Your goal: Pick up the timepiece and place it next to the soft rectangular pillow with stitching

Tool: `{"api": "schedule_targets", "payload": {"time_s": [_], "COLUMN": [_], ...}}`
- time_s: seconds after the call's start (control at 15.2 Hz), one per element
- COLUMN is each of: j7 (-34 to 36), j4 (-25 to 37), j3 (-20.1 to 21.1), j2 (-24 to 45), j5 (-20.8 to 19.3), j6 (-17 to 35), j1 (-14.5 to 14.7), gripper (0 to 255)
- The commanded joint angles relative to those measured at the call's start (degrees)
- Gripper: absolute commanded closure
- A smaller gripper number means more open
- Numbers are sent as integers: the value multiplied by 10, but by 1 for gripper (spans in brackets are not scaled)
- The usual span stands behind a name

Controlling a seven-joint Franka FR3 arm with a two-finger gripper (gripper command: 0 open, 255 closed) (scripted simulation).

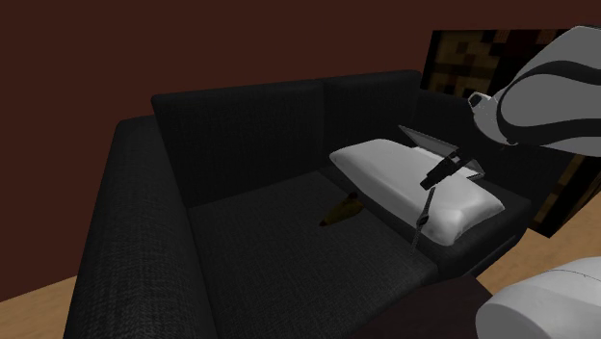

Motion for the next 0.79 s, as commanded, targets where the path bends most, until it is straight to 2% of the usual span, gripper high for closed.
{"api": "schedule_targets", "payload": {"time_s": [0.0,0.2,0.73], "j7": [0,-1,-1], "j4": [12,51,51], "j3": [5,18,18], "j2": [-14,-45,-45], "j5": [3,11,11], "j6": [-27,-96,-96], "j1": [-3,-9,-9], "gripper": [0,0,0]}}
